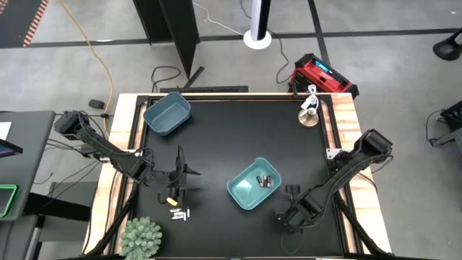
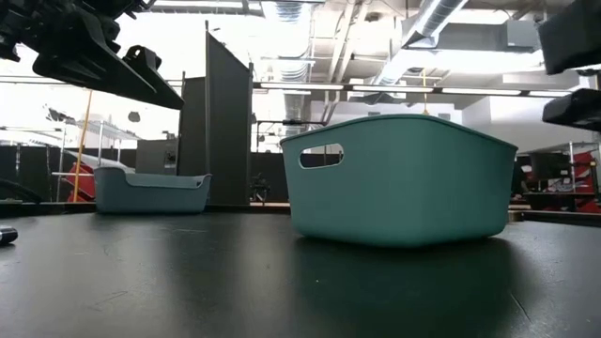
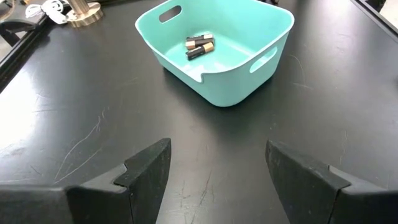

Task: Sort batteries
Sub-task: Put the black-brown battery into the light blue bin

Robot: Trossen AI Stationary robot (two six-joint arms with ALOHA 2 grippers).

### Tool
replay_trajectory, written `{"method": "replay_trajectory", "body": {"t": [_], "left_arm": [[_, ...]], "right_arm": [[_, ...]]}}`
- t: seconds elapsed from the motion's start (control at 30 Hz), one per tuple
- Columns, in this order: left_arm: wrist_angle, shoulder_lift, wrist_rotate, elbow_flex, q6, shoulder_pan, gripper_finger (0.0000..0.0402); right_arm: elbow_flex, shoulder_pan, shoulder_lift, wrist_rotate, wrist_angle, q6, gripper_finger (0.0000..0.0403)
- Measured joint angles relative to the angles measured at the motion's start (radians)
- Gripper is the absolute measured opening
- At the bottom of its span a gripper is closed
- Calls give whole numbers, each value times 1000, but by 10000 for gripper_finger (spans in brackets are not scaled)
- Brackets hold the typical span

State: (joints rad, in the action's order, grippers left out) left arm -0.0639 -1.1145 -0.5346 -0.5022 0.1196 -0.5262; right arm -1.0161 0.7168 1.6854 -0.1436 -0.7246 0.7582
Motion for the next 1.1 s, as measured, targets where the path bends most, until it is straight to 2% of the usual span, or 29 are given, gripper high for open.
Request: {"method": "replay_trajectory", "body": {"t": [0.37,0.57,0.73,0.93,1.1], "left_arm": [[-2,0,0,0,1,0,258],[-3,0,0,0,0,0,258],[-2,0,0,0,4,0,258],[2,0,0,0,8,0,258],[-2,0,0,0,8,0,258]], "right_arm": [[-23,-11,-182,-4,153,-18,7],[-86,-75,-238,-203,153,-161,7],[-97,-183,-241,-233,147,-230,16],[-98,-277,-219,-226,102,-238,55],[-98,-302,-177,-219,67,-232,124]]}}
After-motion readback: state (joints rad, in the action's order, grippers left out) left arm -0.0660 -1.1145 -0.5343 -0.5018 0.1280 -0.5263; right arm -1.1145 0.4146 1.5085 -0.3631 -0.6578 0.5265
